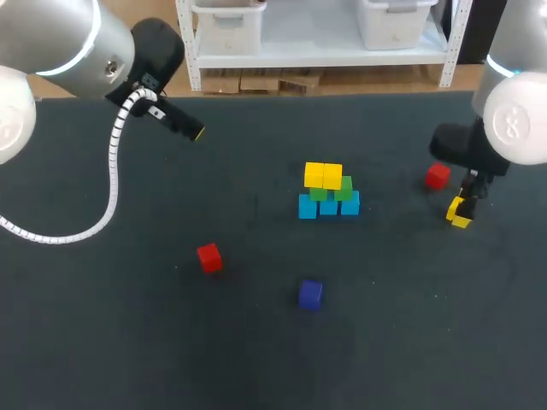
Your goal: Place the blue cubes, place green cubes on the blue cubes, place the yellow cubes on the green cubes, then place the red cubes on the yellow cubes, and place purple cube on the red cubes.
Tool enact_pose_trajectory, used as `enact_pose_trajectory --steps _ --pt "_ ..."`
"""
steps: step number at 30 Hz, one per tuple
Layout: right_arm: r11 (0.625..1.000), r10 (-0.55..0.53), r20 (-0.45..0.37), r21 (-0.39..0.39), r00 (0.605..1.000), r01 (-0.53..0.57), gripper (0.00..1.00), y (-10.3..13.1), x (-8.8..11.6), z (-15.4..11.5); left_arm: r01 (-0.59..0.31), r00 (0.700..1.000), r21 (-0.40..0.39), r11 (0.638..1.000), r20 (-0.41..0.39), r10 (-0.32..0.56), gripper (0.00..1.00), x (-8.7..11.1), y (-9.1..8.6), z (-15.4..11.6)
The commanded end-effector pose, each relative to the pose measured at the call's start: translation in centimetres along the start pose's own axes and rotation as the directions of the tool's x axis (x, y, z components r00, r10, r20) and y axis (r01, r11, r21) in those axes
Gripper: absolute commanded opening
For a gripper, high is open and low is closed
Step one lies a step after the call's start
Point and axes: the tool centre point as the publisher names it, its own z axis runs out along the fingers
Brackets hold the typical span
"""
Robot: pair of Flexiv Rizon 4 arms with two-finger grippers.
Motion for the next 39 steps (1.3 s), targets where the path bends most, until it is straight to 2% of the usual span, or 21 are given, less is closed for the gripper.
enact_pose_trajectory --steps 1,3,10,14,17,19,21,25,30,39 --pt "1.0 -0.005 0.002 0.002 1.0 0.005 0.03 0.1 0.1 0.1 -0.002 1.0 0.004 1.0 0.003 0.002 1.0 0.1 0.1 0.0" --pt "1.0 -0.01 -0.003 0.005 1.0 0.01 0.0 0.2 0.1 0.2 -0.002 1.0 0.004 1.0 0.003 0.002 1.0 0.1 0.1 0.0" --pt "1.0 -0.01 0.0 0.018 1.0 0.01 0.0 0.1 -0.1 -0.2 -0.002 1.0 0.004 1.0 0.003 0.002 1.0 0.1 0.1 0.0" --pt "0.997 -0.027 0.008 0.073 1.0 0.026 0.0 -0.5 -0.5 -2.3 -0.002 1.0 0.004 1.0 0.003 0.002 1.0 0.1 0.1 0.0" --pt "0.986 -0.094 0.012 0.139 0.995 0.091 0.0 -0.9 -1.0 -4.9 -0.002 1.0 0.004 1.0 0.003 0.002 1.0 0.1 0.1 0.0" --pt "0.975 -0.15 0.03 0.172 0.988 0.143 0.0 -1.0 -1.8 -6.8 -0.002 1.0 0.004 1.0 0.003 0.002 1.0 0.1 0.1 0.0" --pt "0.958 -0.201 0.005 0.211 0.98 0.196 0.0 -1.2 -2.6 -8.3 -0.002 1.0 0.004 1.0 0.003 0.002 1.0 0.1 0.1 0.0" --pt "0.937 -0.271 0.011 0.233 0.963 0.261 0.0 -1.3 -4.2 -10.1 -0.002 1.0 0.004 1.0 0.003 0.002 1.0 0.1 0.1 0.0" --pt "0.916 -0.323 0.003 0.251 0.946 0.312 0.0 -1.0 -6.0 -10.8 -0.002 1.0 0.004 1.0 0.003 0.002 1.0 0.1 0.1 0.0" --pt "0.906 -0.344 -0.001 0.261 0.939 0.332 0.0 -1.1 -8.8 -12.1 -0.002 1.0 0.004 1.0 0.003 0.002 1.0 0.1 0.1 0.0"
